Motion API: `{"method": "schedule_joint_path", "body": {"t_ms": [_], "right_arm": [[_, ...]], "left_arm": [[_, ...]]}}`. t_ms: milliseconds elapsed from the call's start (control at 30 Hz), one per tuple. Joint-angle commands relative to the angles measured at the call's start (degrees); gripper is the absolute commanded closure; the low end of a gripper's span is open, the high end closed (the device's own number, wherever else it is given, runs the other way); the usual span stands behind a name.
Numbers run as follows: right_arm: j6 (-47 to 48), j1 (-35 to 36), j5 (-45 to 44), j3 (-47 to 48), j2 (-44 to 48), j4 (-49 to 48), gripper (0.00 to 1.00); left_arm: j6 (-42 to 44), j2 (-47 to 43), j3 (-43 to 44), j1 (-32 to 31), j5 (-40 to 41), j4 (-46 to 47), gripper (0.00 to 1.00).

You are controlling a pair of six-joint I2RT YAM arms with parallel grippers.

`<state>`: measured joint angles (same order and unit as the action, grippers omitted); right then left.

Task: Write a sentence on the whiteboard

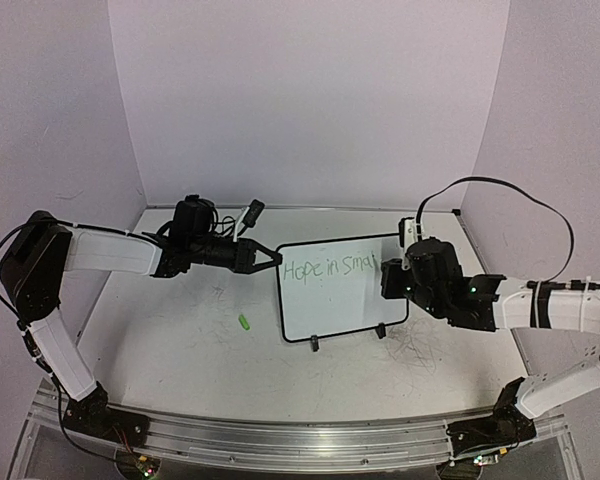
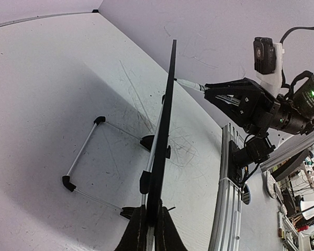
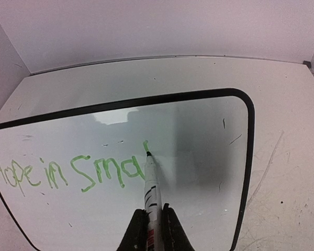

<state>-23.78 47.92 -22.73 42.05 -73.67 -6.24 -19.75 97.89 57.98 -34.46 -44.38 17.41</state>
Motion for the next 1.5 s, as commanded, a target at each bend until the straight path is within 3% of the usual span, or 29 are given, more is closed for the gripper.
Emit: {"method": "schedule_joint_path", "body": {"t_ms": [0, 600, 1467], "right_arm": [[-1.4, -0.2, 1.0, -1.3, 1.1, 1.5, 1.00], [-1.1, -0.2, -1.3, 0.3, 6.1, 3.3, 1.00], [2.2, -2.4, -0.1, 3.3, 0.5, -1.6, 1.00]], "left_arm": [[0.1, -3.2, 0.3, 0.4, -0.1, 1.6, 1.00], [0.1, -3.5, 0.1, 0.4, 0.1, 1.6, 1.00], [0.1, -3.2, 0.1, 0.3, -0.2, 1.5, 1.00]]}}
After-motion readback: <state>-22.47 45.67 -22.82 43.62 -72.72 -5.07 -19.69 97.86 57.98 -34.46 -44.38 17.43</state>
